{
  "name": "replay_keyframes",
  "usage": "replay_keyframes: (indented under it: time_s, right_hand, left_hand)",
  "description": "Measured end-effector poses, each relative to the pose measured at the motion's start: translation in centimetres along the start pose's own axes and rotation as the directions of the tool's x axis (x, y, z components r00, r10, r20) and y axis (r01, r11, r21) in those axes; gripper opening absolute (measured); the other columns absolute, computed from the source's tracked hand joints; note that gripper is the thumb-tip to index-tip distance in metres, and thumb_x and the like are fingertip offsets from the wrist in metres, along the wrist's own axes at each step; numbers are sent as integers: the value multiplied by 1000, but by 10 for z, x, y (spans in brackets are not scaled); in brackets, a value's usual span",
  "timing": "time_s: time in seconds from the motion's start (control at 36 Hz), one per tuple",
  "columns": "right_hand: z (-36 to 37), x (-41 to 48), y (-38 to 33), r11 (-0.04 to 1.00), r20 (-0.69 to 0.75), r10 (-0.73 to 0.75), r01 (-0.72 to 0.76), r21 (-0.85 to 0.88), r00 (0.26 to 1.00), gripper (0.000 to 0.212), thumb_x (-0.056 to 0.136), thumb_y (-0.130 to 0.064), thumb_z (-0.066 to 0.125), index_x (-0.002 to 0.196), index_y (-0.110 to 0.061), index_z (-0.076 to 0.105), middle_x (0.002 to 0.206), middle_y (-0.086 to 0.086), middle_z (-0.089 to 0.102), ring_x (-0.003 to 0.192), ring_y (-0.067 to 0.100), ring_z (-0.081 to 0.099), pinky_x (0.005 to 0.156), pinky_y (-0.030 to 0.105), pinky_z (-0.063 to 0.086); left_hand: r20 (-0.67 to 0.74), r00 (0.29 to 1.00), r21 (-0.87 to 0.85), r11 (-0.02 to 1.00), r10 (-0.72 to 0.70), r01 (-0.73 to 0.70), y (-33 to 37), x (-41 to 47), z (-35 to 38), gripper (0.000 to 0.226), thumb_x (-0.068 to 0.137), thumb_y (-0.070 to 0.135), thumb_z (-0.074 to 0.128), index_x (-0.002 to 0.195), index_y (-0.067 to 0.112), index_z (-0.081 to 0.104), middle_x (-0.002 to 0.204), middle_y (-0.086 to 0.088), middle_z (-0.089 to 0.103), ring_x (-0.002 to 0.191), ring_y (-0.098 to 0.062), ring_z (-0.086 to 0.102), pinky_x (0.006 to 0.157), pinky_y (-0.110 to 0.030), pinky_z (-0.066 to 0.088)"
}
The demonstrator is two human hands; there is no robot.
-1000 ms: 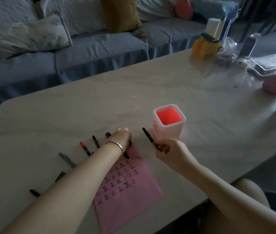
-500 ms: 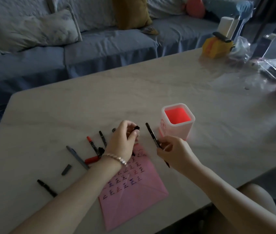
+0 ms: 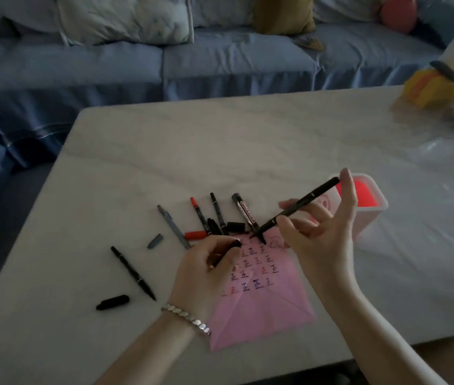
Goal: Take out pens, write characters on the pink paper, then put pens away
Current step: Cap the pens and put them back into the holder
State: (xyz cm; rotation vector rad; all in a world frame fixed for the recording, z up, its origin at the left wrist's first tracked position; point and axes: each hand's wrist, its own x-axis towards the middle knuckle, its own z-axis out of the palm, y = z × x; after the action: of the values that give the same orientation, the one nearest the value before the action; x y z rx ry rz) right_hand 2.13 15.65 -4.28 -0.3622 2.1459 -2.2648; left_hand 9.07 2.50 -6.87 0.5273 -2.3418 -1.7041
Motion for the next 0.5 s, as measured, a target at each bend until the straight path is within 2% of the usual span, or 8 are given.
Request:
replay_keyframes:
  time_s: [0.08,0.19,0.42,0.5]
  right_hand:
    - [3,-4,-1,1000,-1,-1,1,15,1000,89,77,14,59,126,-48,18,87,5,67,55,9,62,54,17,50]
    - [5,-9,-1,999,16,22,-23,43,1000,87,76,15,59,126,-44,20,86,8,67,54,9,63,52,17,49]
    - [2,-18,2,993,69,74,-80,84,995,84,75,18,59,119,-47,27,78,9,63,51,11,61,47,19,48]
    - [-1,-23,6,987,84,107,-116,114,991,70,77,13,59,115,-41,36,76,11,66,56,16,62,47,23,50]
  left_hand:
    - [0,1000,19,1000,18,-18,0,-4,-4,24,83,18,63,76,40,56,73,18,64,70,6,60,61,-9,47]
    - [17,1000,-15,1000,18,-18,-4,-7,-4,22,82,17,62,80,38,60,79,14,66,75,-1,62,66,-18,48]
    - [39,997,-30,997,74,-72,1,-13,3,19,83,17,62,85,36,63,79,17,68,76,3,62,64,-9,45]
    - [25,993,-19,993,118,-118,4,-16,7,13,83,17,63,86,30,63,70,15,64,67,8,58,58,-4,40]
